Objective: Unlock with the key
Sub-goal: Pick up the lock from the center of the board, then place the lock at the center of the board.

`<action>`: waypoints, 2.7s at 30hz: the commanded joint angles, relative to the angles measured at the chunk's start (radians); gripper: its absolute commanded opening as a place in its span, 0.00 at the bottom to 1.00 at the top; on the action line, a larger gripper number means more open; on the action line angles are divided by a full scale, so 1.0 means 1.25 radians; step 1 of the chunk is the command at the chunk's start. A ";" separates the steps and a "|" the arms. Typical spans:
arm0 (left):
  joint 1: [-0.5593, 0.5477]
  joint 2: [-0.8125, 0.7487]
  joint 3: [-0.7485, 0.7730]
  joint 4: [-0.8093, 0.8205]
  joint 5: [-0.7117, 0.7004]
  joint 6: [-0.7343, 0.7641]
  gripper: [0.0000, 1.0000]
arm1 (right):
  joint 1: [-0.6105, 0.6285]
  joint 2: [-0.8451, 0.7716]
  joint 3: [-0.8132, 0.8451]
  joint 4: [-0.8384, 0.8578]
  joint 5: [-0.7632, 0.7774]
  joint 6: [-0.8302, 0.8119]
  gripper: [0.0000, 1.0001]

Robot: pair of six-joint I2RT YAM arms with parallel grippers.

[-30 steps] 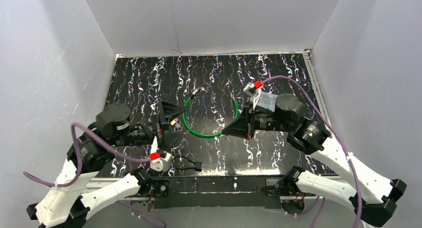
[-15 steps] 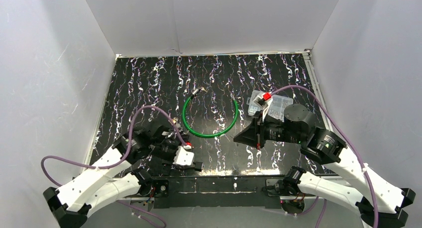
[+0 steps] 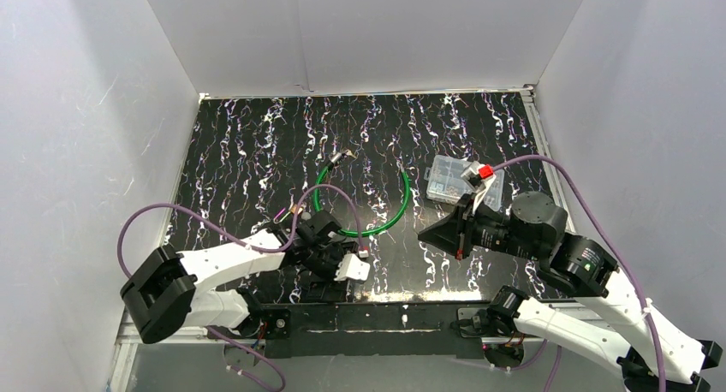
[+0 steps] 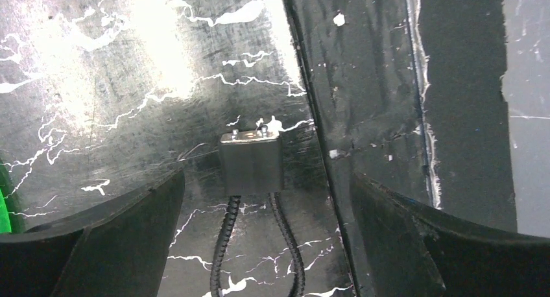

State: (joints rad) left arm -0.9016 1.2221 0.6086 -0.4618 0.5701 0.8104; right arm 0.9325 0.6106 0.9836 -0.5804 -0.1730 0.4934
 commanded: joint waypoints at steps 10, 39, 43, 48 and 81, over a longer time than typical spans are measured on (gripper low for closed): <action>-0.062 0.114 0.059 -0.011 -0.112 0.041 0.75 | 0.005 -0.033 0.049 -0.040 0.049 -0.017 0.01; -0.097 -0.349 0.524 -0.123 -0.017 0.541 0.00 | 0.004 0.099 0.223 -0.025 -0.099 -0.102 0.01; -0.097 -0.407 0.493 -0.125 -0.011 0.736 0.00 | 0.005 0.147 0.289 -0.051 -0.144 -0.126 0.01; -0.097 -0.413 0.528 -0.125 -0.022 0.752 0.00 | 0.005 0.191 0.338 -0.056 -0.196 -0.134 0.01; -0.097 -0.349 0.625 -0.021 0.019 0.577 0.00 | 0.084 0.261 0.378 0.062 -0.196 -0.139 0.01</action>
State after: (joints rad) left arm -1.0233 0.7864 1.3575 -0.5240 0.5442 1.5043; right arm 1.0328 0.9573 1.4326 -0.5838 -0.4221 0.3107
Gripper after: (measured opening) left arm 0.345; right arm 0.029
